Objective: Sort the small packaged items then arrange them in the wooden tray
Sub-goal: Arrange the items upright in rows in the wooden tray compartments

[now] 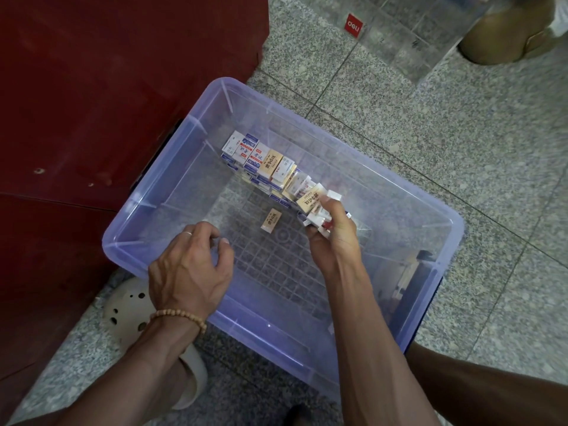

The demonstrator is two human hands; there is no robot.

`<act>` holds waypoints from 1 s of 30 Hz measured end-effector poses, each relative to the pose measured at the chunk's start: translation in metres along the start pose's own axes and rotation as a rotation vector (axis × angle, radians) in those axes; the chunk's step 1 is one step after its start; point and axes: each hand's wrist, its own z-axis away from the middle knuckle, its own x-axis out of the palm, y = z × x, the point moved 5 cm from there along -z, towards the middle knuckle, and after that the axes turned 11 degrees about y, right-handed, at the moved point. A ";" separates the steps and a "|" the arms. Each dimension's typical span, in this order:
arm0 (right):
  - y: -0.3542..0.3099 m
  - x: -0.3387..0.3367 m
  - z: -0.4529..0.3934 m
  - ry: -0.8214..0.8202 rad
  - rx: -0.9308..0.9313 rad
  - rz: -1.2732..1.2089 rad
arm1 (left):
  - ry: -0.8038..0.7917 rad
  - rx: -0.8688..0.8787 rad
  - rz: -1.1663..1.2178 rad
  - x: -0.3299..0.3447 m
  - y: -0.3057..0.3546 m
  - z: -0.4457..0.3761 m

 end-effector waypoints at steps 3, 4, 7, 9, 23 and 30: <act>-0.002 0.003 0.026 -0.116 0.055 -0.057 | -0.021 -0.008 0.003 -0.001 0.002 -0.001; -0.002 0.006 0.036 -0.165 0.071 -0.056 | -0.038 -0.010 0.025 -0.002 0.002 -0.002; -0.004 0.016 0.068 -0.319 0.073 -0.052 | -0.100 0.027 0.190 -0.011 0.011 -0.002; -0.005 0.026 0.091 -0.430 0.056 -0.030 | -0.151 -0.006 0.406 -0.023 0.027 -0.001; -0.015 0.070 0.237 -0.669 -0.089 0.106 | 0.068 -0.324 1.065 -0.170 0.051 -0.006; -0.013 0.086 0.313 -0.677 -0.250 0.221 | 0.225 -0.236 1.019 -0.239 0.036 0.003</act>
